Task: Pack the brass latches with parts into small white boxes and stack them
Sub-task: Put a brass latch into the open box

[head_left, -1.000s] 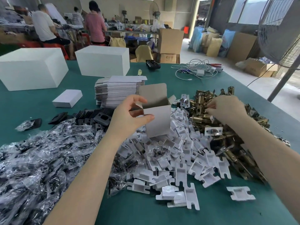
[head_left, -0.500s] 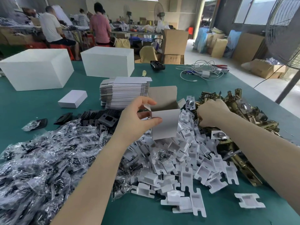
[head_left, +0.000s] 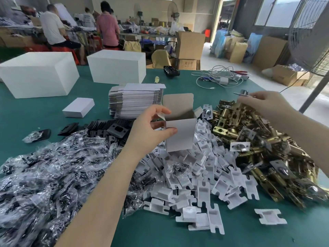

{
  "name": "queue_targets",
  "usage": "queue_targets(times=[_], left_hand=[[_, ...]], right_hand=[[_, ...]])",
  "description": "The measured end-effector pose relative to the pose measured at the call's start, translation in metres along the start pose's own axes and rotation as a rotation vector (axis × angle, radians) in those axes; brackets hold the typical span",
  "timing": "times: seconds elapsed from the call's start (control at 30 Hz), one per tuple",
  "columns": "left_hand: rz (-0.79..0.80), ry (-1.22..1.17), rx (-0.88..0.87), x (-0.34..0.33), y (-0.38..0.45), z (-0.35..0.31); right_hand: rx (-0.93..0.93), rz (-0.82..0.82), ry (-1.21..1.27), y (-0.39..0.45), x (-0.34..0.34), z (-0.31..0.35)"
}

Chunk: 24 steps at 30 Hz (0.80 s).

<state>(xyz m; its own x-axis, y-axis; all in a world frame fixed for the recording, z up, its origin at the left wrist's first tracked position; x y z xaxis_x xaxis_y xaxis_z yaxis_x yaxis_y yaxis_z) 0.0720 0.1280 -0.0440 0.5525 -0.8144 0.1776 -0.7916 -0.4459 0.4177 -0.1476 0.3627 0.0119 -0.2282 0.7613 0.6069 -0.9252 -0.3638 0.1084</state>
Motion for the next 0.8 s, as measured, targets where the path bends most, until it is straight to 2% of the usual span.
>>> queue_targets(times=[0.03,0.1,0.2,0.23,0.27,0.3,0.37,0.43,0.6,0.8], left_hand=[[-0.002,-0.001,-0.001,0.000,0.000,0.000],[-0.004,0.000,-0.004,0.000,0.000,0.000],[0.002,0.013,-0.007,-0.002,0.001,0.001],[0.002,0.016,-0.008,-0.002,0.000,0.001],[0.001,0.018,-0.010,-0.002,0.000,0.001],[-0.001,0.017,-0.013,-0.002,0.000,0.001],[-0.003,0.014,-0.012,-0.001,0.000,0.001],[-0.005,0.016,-0.009,-0.001,0.001,0.001],[0.003,0.016,-0.021,-0.002,-0.001,0.001],[0.013,-0.010,-0.027,-0.004,-0.001,0.000]], right_hand=[[0.020,0.018,-0.030,-0.003,0.003,0.002],[0.121,0.028,-0.258,-0.010,0.007,0.008],[0.320,-0.004,-0.912,-0.022,-0.011,0.009],[0.378,-0.001,-1.077,-0.025,-0.023,0.004],[0.395,0.051,-1.139,-0.028,-0.036,-0.002],[0.366,0.132,-1.103,-0.029,-0.045,-0.009],[0.200,0.297,-0.825,-0.028,-0.046,-0.017],[0.078,0.350,-0.632,-0.024,-0.035,-0.022],[0.015,0.306,-0.870,-0.016,-0.022,-0.041],[-0.067,0.360,-0.859,-0.007,-0.024,-0.032]])
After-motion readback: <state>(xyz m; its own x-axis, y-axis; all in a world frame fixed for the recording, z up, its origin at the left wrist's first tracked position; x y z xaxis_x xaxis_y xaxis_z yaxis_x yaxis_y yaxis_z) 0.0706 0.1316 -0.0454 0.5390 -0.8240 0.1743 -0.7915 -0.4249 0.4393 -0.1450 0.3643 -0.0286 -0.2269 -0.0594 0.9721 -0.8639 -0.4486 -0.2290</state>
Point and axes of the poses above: each hand's wrist, its own y-axis towards the middle knuckle, its own x-axis out of the back of the hand, z = x × y, the point moved 2 cm from there along y, towards the middle knuckle, and after that the axes turned 6 degrees about -x, right-handed, at the moved point
